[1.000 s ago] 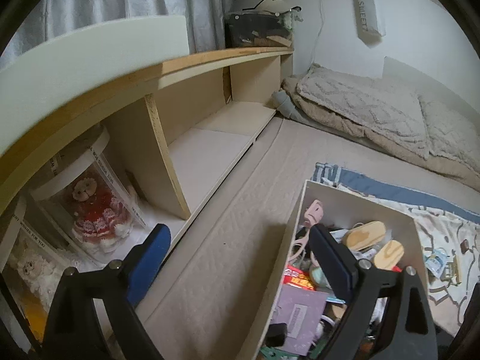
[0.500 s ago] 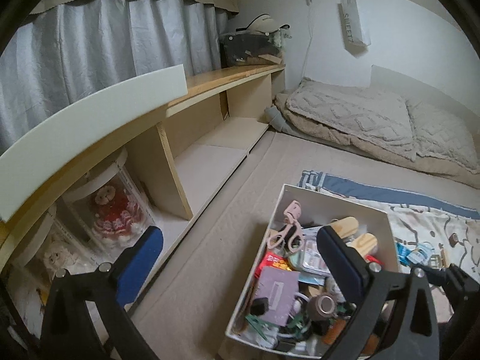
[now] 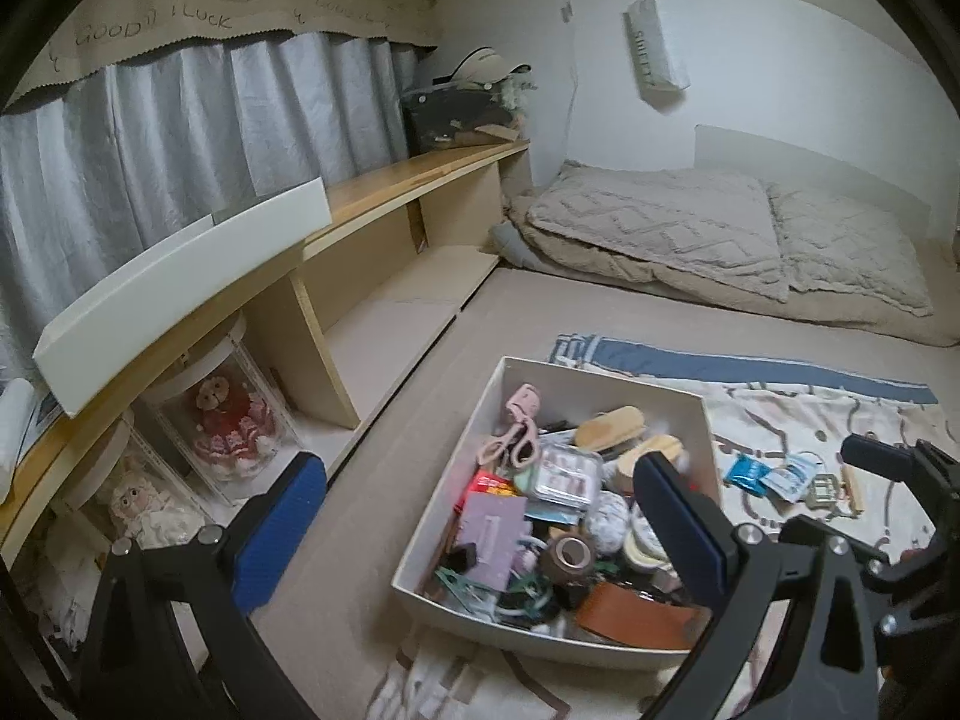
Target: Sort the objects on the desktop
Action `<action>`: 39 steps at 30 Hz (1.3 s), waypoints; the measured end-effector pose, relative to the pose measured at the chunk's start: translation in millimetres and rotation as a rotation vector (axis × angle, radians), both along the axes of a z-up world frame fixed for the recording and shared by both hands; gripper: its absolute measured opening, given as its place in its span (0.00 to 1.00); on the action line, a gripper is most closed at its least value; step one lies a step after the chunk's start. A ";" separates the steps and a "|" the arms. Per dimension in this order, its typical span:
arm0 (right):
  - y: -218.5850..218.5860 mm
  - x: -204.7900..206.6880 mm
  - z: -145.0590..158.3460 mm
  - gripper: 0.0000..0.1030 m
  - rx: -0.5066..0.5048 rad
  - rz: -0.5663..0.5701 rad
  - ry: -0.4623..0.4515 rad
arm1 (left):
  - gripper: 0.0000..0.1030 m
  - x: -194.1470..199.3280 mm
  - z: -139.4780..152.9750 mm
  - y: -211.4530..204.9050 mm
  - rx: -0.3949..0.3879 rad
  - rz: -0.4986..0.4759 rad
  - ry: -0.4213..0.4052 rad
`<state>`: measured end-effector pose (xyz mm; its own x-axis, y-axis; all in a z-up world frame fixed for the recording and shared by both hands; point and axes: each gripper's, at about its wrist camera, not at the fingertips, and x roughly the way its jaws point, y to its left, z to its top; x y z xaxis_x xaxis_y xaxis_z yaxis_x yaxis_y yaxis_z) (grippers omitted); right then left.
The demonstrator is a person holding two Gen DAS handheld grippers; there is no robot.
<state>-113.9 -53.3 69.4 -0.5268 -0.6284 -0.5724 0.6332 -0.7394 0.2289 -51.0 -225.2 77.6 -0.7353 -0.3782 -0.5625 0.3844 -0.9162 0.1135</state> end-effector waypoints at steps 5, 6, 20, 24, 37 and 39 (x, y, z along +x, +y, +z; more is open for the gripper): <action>23.5 15.0 12.1 1.00 0.013 -0.009 0.039 | 1.00 18.1 7.0 21.3 0.015 -0.022 0.029; 27.0 16.9 13.7 1.00 0.014 -0.010 0.044 | 1.00 21.5 7.3 25.4 0.019 -0.024 0.031; 87.4 61.6 36.1 1.00 0.010 -0.032 0.156 | 1.00 65.2 9.2 86.9 0.029 -0.093 0.087; 104.8 72.8 36.2 1.00 0.018 -0.047 0.174 | 1.00 75.4 4.3 102.9 0.045 -0.130 0.086; 134.6 92.1 19.5 1.00 0.042 -0.057 0.153 | 1.00 107.2 -17.4 134.9 0.060 -0.172 0.092; 135.2 95.8 17.2 1.00 0.052 -0.054 0.154 | 1.00 109.8 -20.6 136.4 0.069 -0.172 0.088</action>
<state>-18.1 81.9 86.6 -0.6434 -0.5681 -0.5131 0.6165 -0.7818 0.0926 58.8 -88.7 57.0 -0.8333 -0.2058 -0.5131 0.2274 -0.9736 0.0212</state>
